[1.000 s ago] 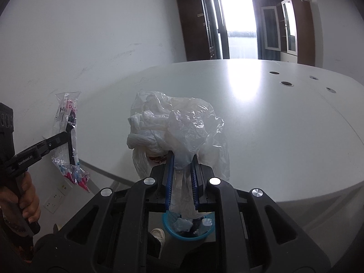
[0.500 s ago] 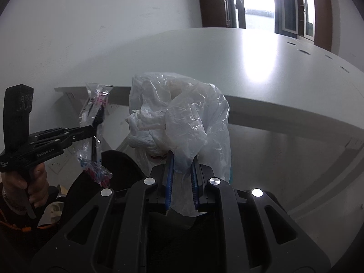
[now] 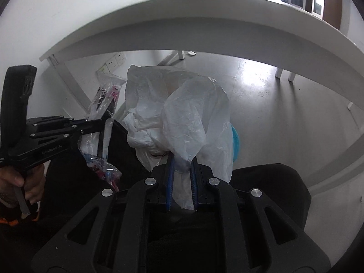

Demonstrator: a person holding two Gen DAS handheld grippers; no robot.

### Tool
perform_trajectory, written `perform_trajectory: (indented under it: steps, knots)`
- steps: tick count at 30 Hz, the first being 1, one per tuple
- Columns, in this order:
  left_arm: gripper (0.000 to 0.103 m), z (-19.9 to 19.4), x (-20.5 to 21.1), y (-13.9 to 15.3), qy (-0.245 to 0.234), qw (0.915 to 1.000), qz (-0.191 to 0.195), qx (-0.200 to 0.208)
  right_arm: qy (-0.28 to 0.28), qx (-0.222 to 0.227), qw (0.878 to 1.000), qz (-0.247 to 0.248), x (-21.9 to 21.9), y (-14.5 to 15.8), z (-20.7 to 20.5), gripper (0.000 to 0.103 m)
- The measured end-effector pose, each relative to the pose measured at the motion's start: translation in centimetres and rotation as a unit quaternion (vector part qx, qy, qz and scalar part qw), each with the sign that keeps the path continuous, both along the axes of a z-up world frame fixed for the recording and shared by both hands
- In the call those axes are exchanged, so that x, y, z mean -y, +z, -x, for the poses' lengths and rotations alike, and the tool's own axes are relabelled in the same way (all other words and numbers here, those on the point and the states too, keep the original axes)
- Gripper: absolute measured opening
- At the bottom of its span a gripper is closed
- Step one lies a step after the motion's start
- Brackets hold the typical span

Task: Collect trash
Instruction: 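Lift the wrapper and white bag and carry them down over the wastebasket, then open both tools to drop the wrapper and white bag into the wastebasket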

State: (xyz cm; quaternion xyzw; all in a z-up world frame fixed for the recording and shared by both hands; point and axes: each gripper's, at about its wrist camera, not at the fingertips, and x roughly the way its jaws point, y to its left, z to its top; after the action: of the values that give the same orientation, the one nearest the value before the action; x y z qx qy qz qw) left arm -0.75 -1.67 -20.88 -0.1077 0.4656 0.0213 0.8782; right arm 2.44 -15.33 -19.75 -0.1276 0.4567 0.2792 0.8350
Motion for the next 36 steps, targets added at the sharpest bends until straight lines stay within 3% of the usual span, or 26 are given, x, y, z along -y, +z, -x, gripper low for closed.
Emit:
perform_trajectory:
  steps: [6,15,22,31,36]
  knots:
    - [0.005,-4.3,-1.4,-2.4,0.006,0.999,0.019,-0.04,-0.024,-0.02,0.999,0.036,-0.7,-3.1,-4.0,0.012]
    - [0.005,-11.9,-2.5,-9.9,0.013,0.991,0.024,-0.131,-0.032,-0.071,0.994,0.078,-2.3,-8.3,-9.6,0.012]
    - [0.005,-15.9,-3.9,-13.4,0.029,0.9813,0.071,-0.176,-0.058,-0.136,0.986,0.072,-2.6,-11.6,-13.9,0.012]
    - [0.006,-19.0,-3.7,-17.4,0.036,0.9736,0.079,-0.211,-0.075,-0.156,0.98,0.094,-5.2,-16.5,-18.3,0.012]
    - [0.006,-20.9,-3.0,-19.5,0.031,0.9717,0.049,-0.229,-0.099,-0.183,0.972,0.112,-5.8,-20.0,-20.8,0.012]
